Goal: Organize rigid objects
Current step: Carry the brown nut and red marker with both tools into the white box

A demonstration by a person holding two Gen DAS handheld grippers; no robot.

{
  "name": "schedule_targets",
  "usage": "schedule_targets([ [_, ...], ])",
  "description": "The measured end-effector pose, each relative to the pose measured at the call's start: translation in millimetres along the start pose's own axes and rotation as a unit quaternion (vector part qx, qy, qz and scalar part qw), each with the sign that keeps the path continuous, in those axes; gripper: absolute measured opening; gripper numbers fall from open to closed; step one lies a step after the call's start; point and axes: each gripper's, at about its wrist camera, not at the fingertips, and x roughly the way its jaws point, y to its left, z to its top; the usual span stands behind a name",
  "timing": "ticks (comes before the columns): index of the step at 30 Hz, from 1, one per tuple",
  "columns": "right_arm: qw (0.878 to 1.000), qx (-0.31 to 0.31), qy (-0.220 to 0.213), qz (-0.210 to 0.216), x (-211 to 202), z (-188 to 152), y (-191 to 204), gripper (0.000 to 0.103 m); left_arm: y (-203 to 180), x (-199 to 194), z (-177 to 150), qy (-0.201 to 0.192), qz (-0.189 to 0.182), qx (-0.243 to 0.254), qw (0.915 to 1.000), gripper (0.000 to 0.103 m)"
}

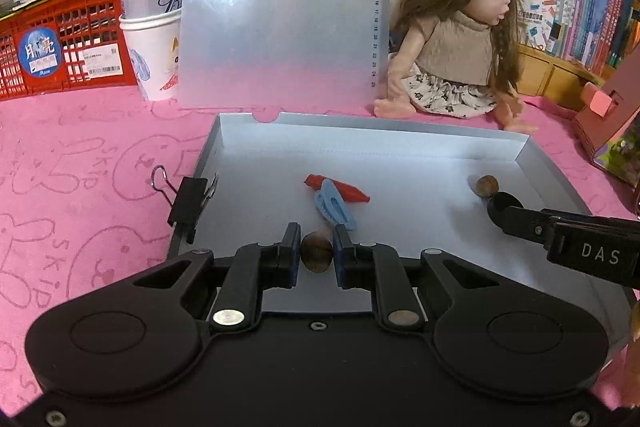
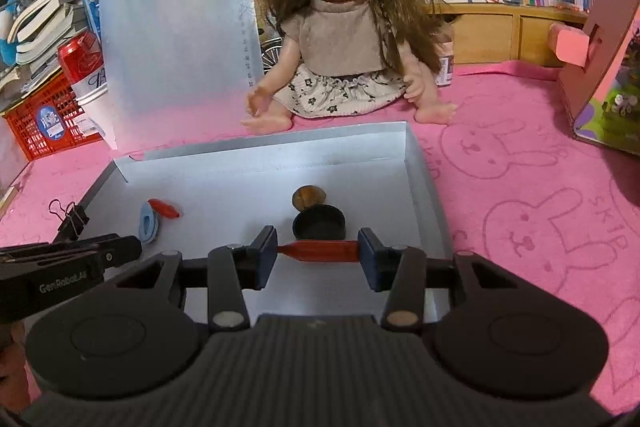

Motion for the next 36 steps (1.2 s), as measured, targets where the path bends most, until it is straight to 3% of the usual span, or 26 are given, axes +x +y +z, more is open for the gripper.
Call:
schedule_targets([
  [19,1.0,0.001,-0.002,0.0,5.8,-3.8,1.6,0.05,-5.4,2.3,-3.3,-0.016,0.007,0.016,0.9997,0.016],
  [34,1.0,0.001,-0.003,-0.002,5.6,-4.1,1.7,0.056,-5.4,2.4,-3.8,-0.021,0.008,0.019,0.9996,0.018],
  [36,1.0,0.002,-0.003,-0.002,5.2,-3.8,1.6,0.062,-7.1,1.2,-4.2,-0.023,0.008,0.023,0.9994,0.022],
])
